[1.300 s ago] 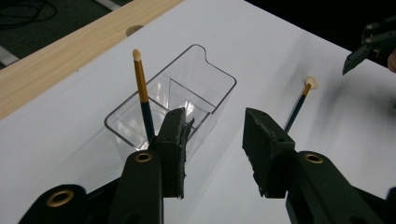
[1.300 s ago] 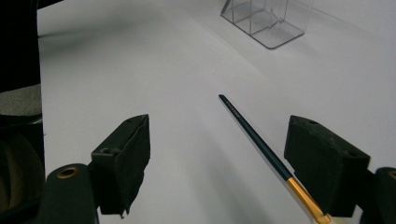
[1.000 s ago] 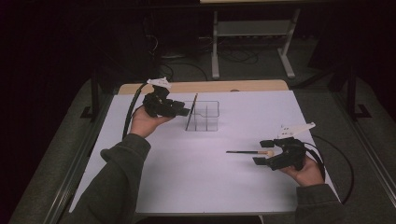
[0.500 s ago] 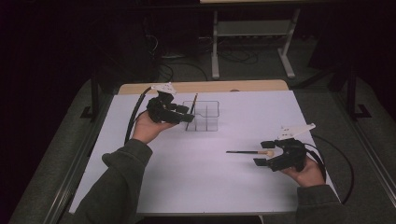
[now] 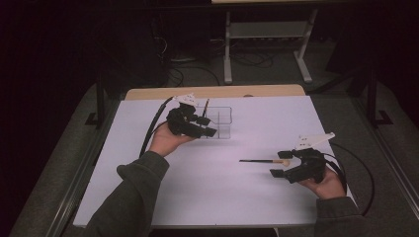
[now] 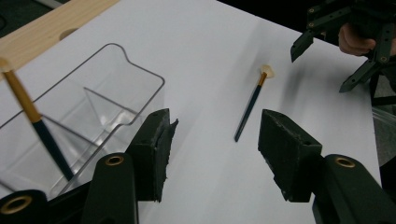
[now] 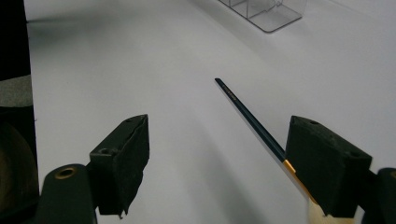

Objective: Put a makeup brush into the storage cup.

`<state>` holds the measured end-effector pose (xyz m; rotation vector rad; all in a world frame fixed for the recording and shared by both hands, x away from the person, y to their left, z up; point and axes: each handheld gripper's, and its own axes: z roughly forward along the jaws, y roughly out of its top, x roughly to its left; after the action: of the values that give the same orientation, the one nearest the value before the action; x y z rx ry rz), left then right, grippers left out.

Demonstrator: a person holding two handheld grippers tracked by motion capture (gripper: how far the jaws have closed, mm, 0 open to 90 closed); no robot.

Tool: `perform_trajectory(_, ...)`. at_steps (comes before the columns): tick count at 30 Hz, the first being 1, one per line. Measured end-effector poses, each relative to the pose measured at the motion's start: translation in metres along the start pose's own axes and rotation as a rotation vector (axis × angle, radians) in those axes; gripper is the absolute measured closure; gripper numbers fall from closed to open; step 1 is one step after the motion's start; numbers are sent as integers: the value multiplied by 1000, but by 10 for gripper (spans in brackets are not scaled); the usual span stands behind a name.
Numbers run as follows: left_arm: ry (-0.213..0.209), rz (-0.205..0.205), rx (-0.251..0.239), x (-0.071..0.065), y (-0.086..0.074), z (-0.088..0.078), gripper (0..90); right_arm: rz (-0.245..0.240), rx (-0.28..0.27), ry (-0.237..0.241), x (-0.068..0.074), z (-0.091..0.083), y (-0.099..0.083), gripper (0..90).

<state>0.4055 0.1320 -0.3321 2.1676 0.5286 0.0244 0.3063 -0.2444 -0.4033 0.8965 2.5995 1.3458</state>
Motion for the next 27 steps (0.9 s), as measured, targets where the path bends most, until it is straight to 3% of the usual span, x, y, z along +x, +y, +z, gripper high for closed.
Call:
perform_trajectory(14,-45,54,19,-14,16,28,420,6,2,-32,-2,-8,-11,217)
perform_trajectory(19,-58,94,32,-20,25,39,415,4,3,-49,0,-11,-17,217)
perform_trajectory(27,-91,116,62,-25,33,62,390,21,0,-66,0,-15,-25,217)
